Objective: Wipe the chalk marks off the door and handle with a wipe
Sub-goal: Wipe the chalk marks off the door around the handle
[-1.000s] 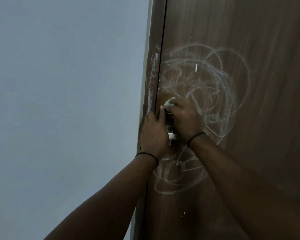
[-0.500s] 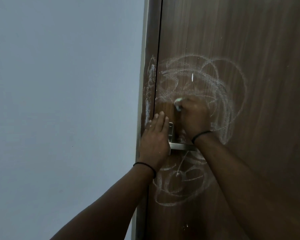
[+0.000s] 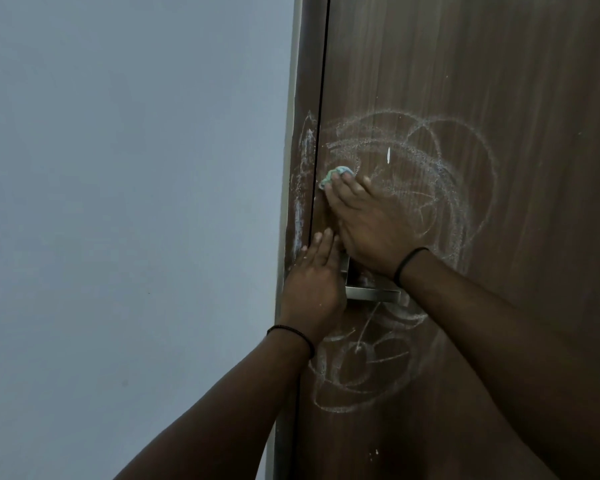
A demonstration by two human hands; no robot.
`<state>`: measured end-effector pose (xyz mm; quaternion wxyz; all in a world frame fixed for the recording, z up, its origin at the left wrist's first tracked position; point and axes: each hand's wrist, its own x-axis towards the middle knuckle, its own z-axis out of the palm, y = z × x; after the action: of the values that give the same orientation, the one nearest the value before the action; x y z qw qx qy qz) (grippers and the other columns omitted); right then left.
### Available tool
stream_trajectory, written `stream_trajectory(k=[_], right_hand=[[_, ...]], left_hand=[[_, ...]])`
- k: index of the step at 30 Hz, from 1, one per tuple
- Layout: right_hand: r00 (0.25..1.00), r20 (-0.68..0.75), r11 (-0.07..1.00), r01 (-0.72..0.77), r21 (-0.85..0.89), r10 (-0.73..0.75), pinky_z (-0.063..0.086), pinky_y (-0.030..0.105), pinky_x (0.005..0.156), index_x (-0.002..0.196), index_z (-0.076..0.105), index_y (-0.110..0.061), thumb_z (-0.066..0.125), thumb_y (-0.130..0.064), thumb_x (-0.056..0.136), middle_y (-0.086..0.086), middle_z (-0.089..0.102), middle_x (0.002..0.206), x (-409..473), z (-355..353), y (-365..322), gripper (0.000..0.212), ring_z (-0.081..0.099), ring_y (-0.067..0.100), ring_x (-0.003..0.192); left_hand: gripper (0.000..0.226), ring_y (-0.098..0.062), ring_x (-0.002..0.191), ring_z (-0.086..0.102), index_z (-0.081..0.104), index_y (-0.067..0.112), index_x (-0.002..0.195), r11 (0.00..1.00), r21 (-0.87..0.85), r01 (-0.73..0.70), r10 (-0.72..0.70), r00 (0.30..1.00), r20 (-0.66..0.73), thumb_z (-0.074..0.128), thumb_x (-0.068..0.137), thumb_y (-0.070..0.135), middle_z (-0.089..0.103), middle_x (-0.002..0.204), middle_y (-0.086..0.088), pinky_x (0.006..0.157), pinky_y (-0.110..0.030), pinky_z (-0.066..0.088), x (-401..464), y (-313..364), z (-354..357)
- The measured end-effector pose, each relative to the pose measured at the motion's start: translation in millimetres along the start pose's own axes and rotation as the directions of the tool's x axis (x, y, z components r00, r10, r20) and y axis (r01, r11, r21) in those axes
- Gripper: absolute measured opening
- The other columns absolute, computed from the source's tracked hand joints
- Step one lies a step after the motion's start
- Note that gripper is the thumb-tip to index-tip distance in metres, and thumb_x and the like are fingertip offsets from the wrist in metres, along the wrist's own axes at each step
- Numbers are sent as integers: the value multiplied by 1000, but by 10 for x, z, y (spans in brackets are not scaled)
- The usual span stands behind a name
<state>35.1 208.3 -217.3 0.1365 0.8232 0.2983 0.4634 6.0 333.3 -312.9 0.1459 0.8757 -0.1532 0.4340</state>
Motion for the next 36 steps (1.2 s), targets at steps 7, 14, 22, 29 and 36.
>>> stream_trajectory(k=[7, 14, 22, 29, 36], right_hand=[[990, 47, 986, 137, -95, -133, 8, 43, 121, 154, 11, -12, 26, -27, 102, 7, 11, 162, -46, -27, 217, 56, 8, 20, 150], [984, 115, 987, 146, -68, -138, 5, 43, 121, 155, 7, -14, 29, -28, 102, 5, 4, 162, -97, -16, 88, 59, 2, 19, 150], [997, 35, 998, -63, -12, 63, 5, 42, 122, 154, 6, -11, 27, -30, 102, 7, 4, 162, -3, -107, 131, 59, 2, 20, 150], [989, -5, 989, -150, 3, 150, 5, 45, 122, 155, 6, -16, 27, -28, 102, 4, 6, 163, -97, -137, 328, 58, 2, 18, 150], [997, 3, 997, -71, -14, 71, 5, 44, 121, 154, 10, -17, 24, -34, 100, 3, 11, 162, 100, -107, 176, 58, 5, 16, 150]], left_hand=[[59, -19, 148, 24, 31, 13, 152, 1000, -29, -3, 3, 1000, -20, 40, 95, 27, 28, 160, -4, 120, -38, 24, -30, -38, -32], [60, -19, 148, 23, 30, 13, 152, 999, -49, -4, 4, 1000, -12, 42, 95, 27, 28, 160, -5, 121, -35, 21, -28, -57, -61], [57, -15, 151, 9, 21, 13, 155, 999, 40, 10, -8, 998, -69, 31, 101, 32, 16, 163, -1, 124, -35, 9, 50, -37, -58], [59, -14, 151, -6, 8, 14, 156, 994, 103, 21, -15, 998, -59, 24, 103, 33, 2, 165, -1, 124, -37, 4, 167, -11, -78], [62, -13, 151, -8, 3, 16, 157, 1000, 13, 5, -5, 998, -58, 30, 103, 29, -1, 165, 0, 124, -36, 4, 238, 56, -76]])
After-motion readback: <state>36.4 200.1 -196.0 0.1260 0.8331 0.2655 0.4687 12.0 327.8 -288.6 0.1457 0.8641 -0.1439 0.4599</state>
